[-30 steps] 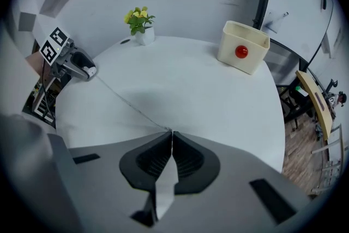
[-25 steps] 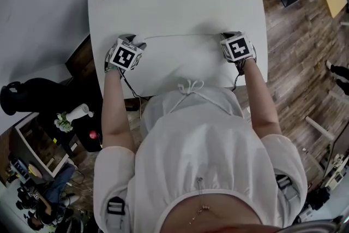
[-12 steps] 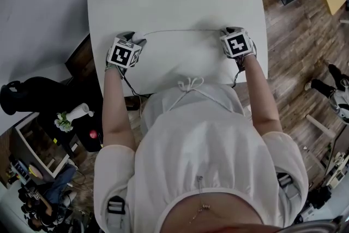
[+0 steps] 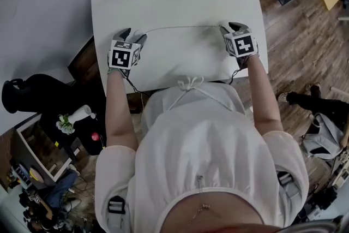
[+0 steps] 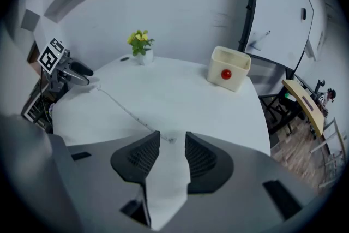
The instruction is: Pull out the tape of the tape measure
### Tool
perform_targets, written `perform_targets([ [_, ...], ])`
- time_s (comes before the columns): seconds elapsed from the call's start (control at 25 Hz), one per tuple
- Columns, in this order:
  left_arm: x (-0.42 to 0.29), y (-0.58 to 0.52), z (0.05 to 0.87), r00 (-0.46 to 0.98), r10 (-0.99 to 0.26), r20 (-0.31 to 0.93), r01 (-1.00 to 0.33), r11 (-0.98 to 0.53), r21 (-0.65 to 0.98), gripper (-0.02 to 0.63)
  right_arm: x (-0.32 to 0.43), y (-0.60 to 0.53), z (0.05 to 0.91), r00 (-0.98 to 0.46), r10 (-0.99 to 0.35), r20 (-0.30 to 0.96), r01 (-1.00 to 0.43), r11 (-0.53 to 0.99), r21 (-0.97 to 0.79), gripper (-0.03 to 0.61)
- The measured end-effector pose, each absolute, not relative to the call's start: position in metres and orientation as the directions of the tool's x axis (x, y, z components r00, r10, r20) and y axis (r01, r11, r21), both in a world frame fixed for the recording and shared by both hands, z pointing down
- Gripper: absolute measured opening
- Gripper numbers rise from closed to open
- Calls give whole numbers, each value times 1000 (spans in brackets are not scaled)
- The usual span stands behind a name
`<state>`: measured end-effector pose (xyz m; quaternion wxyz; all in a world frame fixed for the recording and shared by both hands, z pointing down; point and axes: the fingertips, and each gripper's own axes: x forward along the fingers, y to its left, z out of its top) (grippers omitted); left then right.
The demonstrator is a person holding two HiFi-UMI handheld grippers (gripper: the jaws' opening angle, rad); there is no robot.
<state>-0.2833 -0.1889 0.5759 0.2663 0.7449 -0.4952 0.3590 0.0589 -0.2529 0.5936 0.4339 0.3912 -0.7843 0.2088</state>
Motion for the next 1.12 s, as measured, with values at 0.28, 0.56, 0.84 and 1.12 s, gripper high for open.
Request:
perform_targets([
  [0.28,-271,-194,504,264,-704,659,-931,-366,-17,263,37,-256,530,-434,-603,669,-804,595,14,161],
  [0.56,-255,-187,426,273,-834,479,-935,-347,-71,116,20,-248,458,-525,-713,465,-805,593,-1,95],
  [0.84,-239,-184,357,315,-909,271,-927,-356,-117,34,5,-234,395,-594,-748,296,-778,628,28,9],
  [1.12,-224,-177,314,378,-919,114,-913,-390,-116,22,-1,-227,358,-637,-753,165,-754,653,72,8],
])
